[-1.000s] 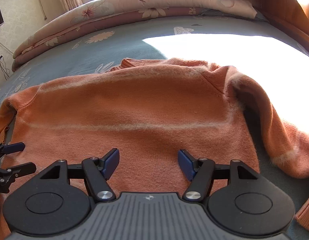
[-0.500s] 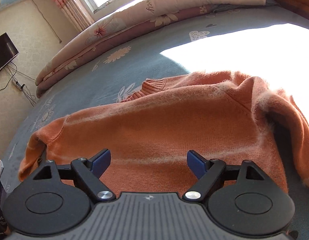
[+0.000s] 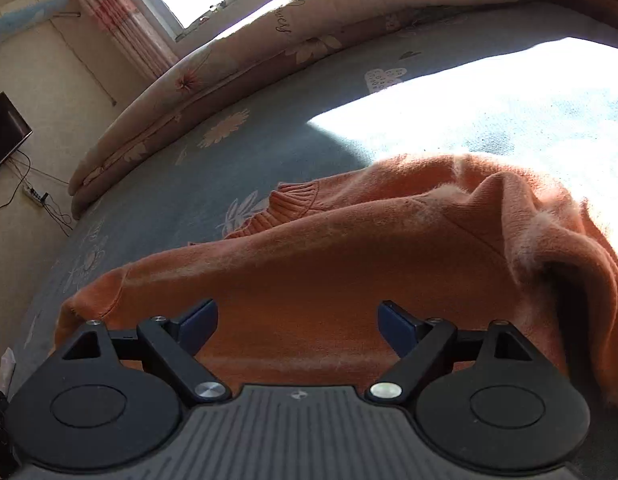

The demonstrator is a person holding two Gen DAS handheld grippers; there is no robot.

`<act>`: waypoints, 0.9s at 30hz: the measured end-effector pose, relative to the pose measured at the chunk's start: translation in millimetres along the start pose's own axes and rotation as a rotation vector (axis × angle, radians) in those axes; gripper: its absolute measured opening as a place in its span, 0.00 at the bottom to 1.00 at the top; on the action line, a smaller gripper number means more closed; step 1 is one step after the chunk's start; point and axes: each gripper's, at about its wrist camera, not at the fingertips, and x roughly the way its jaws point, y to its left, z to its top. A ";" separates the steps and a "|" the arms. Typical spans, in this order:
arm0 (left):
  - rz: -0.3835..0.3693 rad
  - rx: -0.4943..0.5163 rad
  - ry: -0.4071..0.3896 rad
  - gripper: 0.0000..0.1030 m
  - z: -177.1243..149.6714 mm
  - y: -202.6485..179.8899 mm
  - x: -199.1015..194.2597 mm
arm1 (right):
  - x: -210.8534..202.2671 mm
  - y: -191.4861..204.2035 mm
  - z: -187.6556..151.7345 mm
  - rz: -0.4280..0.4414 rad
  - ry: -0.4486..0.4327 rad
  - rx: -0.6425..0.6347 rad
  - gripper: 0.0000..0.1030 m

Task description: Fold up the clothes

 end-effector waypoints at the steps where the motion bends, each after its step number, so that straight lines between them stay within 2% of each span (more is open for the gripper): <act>1: 0.000 0.001 0.000 0.99 0.0 0.0 0.0 | 8.1 7.5 -1.4 0.022 0.021 -0.011 0.88; 4: 0.001 0.003 0.000 0.99 -0.1 -0.2 0.0 | 37.5 15.5 -3.8 0.011 0.104 -0.034 0.88; 6: 0.002 -0.005 0.012 0.99 1.8 -0.8 -2.0 | 42.1 14.7 -2.0 -0.032 0.066 -0.076 0.87; 9: -0.041 -0.025 0.027 0.99 4.4 -1.6 -9.8 | 45.6 16.6 5.3 -0.205 0.008 -0.152 0.86; 11: -0.067 -0.029 0.029 0.99 4.2 -2.3 -13.0 | 44.4 17.5 8.4 -0.216 0.012 -0.132 0.86; 14: -0.055 -0.015 0.039 0.99 2.6 -5.2 -10.9 | 20.9 30.4 3.8 -0.169 0.012 -0.131 0.87; 18: -0.036 0.011 0.038 0.99 0.5 -8.7 -8.3 | -12.3 27.6 -21.8 -0.116 0.044 -0.127 0.94; 19: -0.030 0.020 0.037 0.99 -0.2 -9.7 -7.5 | -18.2 22.4 -28.3 -0.123 0.056 -0.113 0.94; 21: -0.015 0.041 0.031 0.99 -1.6 -12.1 -5.9 | -24.9 -0.7 -39.4 -0.194 0.084 -0.049 0.94; 22: -0.008 0.053 0.027 0.99 -2.3 -13.3 -5.1 | -32.0 -14.6 -42.6 -0.211 0.078 -0.010 0.93; 24: -0.005 0.054 0.026 0.99 -2.0 -13.6 -4.5 | -53.5 -35.9 -45.5 -0.179 0.025 0.068 0.89; 26: -0.004 0.050 0.026 0.99 -1.6 -13.4 -4.5 | -72.9 -43.8 -45.3 -0.242 -0.002 0.142 0.89; 27: -0.005 0.049 0.026 0.99 -1.5 -13.2 -4.7 | -80.8 -40.2 -47.2 -0.241 -0.008 0.135 0.89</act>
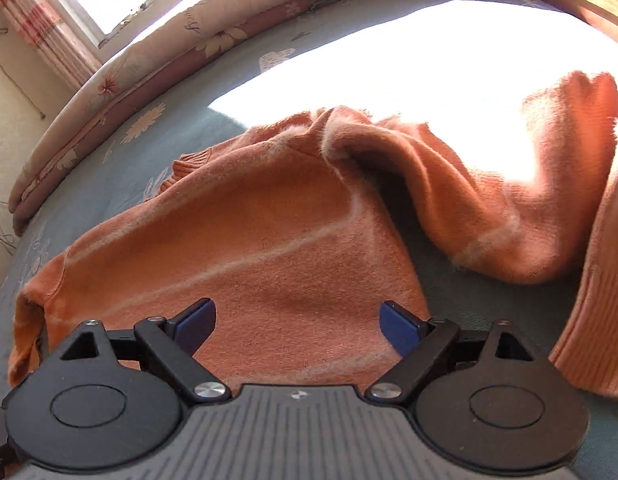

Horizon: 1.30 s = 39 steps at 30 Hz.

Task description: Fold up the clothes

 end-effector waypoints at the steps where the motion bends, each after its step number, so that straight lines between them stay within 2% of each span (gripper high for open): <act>1: -0.001 -0.002 0.000 0.99 0.0 0.1 -0.2 | -8.5 1.4 -2.2 0.002 -0.006 -0.006 0.90; 3: 0.002 -0.002 -0.001 0.99 -0.4 -0.5 -0.2 | -23.5 5.2 -7.6 0.018 -0.011 -0.021 0.96; 6: 0.005 -0.001 -0.004 0.99 -1.4 -1.1 -0.3 | -25.5 20.6 -29.4 0.058 0.014 -0.073 0.96; 9: 0.004 -0.001 -0.008 0.99 -2.4 -1.1 -0.7 | -11.5 20.9 -55.8 0.003 0.078 -0.093 0.96; 12: 0.004 0.000 -0.008 0.99 -2.5 -1.0 -1.1 | -21.9 14.0 -72.8 -0.031 0.015 -0.117 0.95; 15: 0.006 -0.001 -0.008 0.99 -2.2 -0.7 -1.1 | -37.4 12.6 -78.2 -0.158 -0.005 -0.123 0.95; 18: 0.009 -0.001 -0.009 0.99 -2.4 -1.1 -1.0 | -47.7 21.8 -89.4 -0.123 -0.008 -0.131 0.95; 21: 0.009 -0.004 -0.014 0.99 -3.4 -1.3 -1.6 | -48.3 41.6 -109.0 -0.115 -0.039 -0.203 0.95; 24: 0.010 -0.007 -0.018 0.99 -4.7 -1.4 -2.8 | -40.8 67.1 -127.6 -0.234 -0.102 -0.367 0.95; 27: 0.012 -0.005 -0.024 0.99 -6.2 -1.6 -3.6 | -22.8 82.4 -132.7 -0.322 -0.147 -0.443 0.95; 33: 0.025 0.008 -0.029 0.99 -7.4 -3.8 -2.8 | -7.1 77.0 -137.3 -0.279 -0.150 -0.399 0.97; 35: 0.027 0.011 -0.030 0.99 -7.8 -4.0 -2.6 | -16.0 64.5 -145.5 -0.257 -0.163 -0.367 1.00; 39: 0.027 0.011 -0.035 0.99 -8.1 -4.5 -1.9 | -38.0 48.7 -162.0 -0.251 -0.185 -0.364 1.00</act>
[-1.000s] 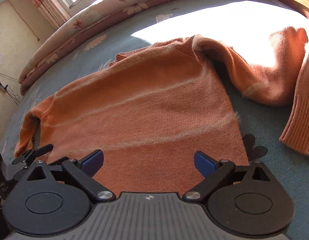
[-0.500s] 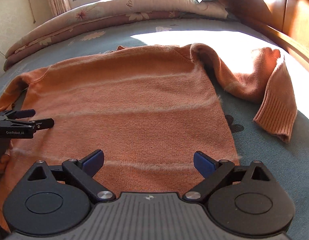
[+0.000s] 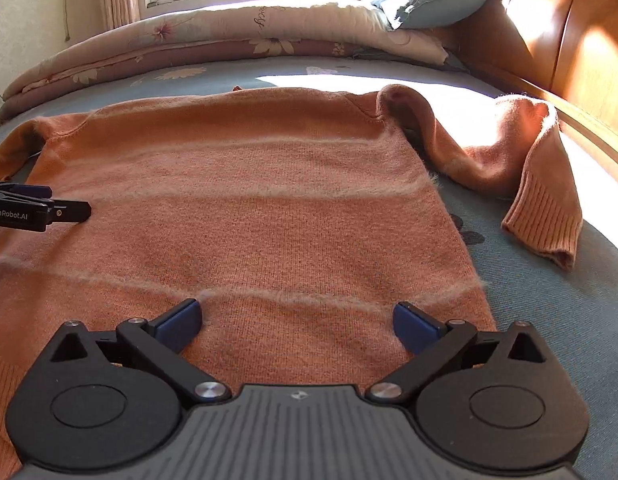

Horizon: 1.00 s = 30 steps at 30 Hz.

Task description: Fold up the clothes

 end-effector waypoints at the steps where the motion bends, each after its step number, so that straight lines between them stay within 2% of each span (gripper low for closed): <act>1: -0.001 -0.001 -0.003 0.99 -0.5 0.2 0.1 | -4.4 -2.5 0.3 0.001 -0.009 0.015 1.00; 6: -0.008 -0.010 -0.008 0.99 -1.1 1.5 0.5 | 4.0 -9.6 29.3 0.008 -0.071 0.090 1.00; 9: -0.001 -0.003 -0.006 0.99 -0.8 0.4 1.1 | 27.6 -5.0 47.4 0.049 -0.067 0.088 1.00; 11: 0.000 -0.001 -0.005 1.00 -0.6 0.3 1.2 | 42.3 0.2 53.0 0.046 -0.054 0.070 1.00; 14: 0.007 0.006 -0.004 1.00 -0.7 -0.7 1.2 | 52.5 3.0 48.6 0.043 -0.026 0.056 1.00; 18: 0.014 0.013 -0.002 1.00 -0.7 -1.7 1.5 | 38.5 -1.9 31.7 0.036 -0.043 0.065 1.00; 23: 0.033 0.016 -0.001 1.00 -1.0 -4.6 0.5 | 21.3 -8.6 14.2 0.077 -0.070 0.042 1.00; 30: 0.101 -0.027 0.023 1.00 0.8 -13.1 -2.0 | 16.0 -33.4 9.8 0.195 -0.131 0.183 1.00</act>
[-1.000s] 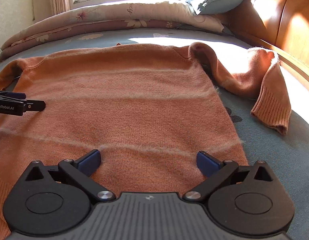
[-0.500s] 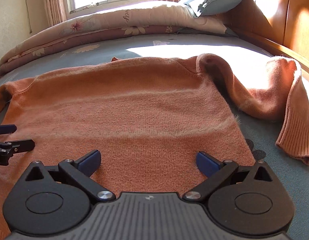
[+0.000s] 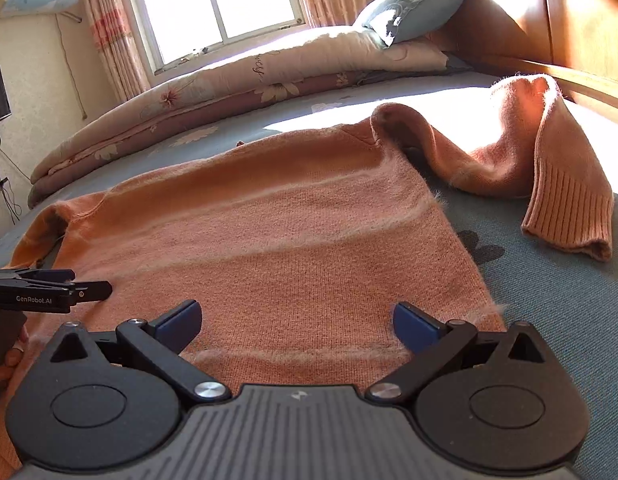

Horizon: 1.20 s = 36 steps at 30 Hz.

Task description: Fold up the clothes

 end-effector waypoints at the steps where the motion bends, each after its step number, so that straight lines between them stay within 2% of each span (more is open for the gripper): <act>1: 0.014 -0.010 0.002 1.00 -0.1 -1.5 -1.1 | -0.2 -0.7 0.0 0.005 -0.003 0.005 1.00; 5: 0.066 -0.050 0.017 0.99 -1.2 -8.2 -8.0 | -0.9 -3.0 -0.2 0.021 -0.011 0.021 1.00; 10: 0.096 -0.055 0.019 0.99 -8.9 -15.9 -19.3 | -2.7 -7.4 -1.1 0.044 -0.022 0.049 1.00; 21: 0.086 -0.078 -0.019 1.00 -22.6 -13.5 -24.4 | -4.9 -3.4 -2.0 0.028 -0.023 0.042 1.00; 26: 0.080 -0.084 -0.026 1.00 -23.4 -12.4 -24.5 | -11.8 6.2 13.4 0.008 -0.033 0.045 1.00; 30: 0.080 -0.084 -0.028 1.00 -23.9 -12.4 -24.6 | 1.7 23.9 35.4 -0.022 -0.056 -0.045 1.00; 34: 0.079 -0.084 -0.029 1.00 -24.4 -12.4 -24.7 | 42.5 36.6 39.7 -0.096 0.001 -0.115 1.00; 36: 0.079 -0.084 -0.030 1.00 -24.6 -12.3 -24.8 | 56.9 41.1 33.9 -0.103 0.052 -0.148 1.00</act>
